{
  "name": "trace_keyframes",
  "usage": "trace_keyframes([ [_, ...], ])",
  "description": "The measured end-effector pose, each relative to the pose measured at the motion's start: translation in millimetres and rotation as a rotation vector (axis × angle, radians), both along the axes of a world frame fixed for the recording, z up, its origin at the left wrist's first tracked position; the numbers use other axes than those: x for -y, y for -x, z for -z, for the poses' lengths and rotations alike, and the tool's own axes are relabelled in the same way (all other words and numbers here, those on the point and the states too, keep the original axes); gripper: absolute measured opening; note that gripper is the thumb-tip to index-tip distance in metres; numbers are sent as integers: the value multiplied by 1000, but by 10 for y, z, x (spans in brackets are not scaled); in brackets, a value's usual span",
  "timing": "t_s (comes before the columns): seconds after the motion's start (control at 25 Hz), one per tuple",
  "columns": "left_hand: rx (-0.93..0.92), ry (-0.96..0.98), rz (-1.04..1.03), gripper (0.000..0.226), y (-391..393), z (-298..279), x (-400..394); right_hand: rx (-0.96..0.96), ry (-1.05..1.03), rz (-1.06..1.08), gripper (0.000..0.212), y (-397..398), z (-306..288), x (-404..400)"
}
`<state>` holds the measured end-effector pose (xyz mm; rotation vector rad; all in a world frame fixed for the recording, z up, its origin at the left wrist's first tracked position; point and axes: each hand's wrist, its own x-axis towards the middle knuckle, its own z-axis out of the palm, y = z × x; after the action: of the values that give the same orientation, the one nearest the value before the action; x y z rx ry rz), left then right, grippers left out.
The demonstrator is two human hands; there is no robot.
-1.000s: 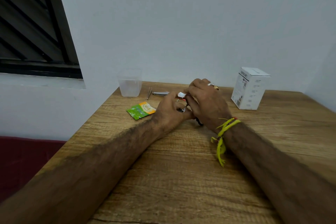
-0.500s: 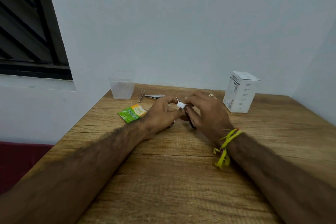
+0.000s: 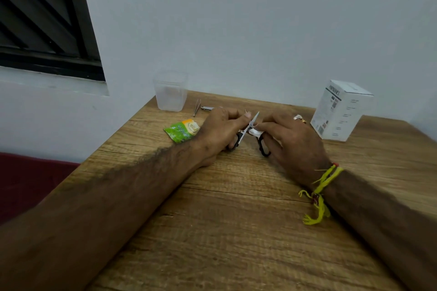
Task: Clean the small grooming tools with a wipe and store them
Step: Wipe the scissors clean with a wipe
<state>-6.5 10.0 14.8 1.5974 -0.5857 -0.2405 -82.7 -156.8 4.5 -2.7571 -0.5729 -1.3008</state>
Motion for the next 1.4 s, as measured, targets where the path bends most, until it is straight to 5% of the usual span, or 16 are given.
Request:
trace_keyframes([
  [0.24, 13, 31, -42, 15, -12, 47, -10, -42, 13, 7, 26, 8, 15, -89],
  [0.84, 21, 84, -111, 20, -9, 15, -34, -87, 10, -32, 17, 37, -48, -108],
  [1.0, 16, 76, -112, 17, -9, 39, -8, -185, 73, -14, 38, -11, -20, -126],
  [1.4, 15, 82, -133, 14, -29, 35, -28, -217, 86, -56, 31, 38, -89, -161],
])
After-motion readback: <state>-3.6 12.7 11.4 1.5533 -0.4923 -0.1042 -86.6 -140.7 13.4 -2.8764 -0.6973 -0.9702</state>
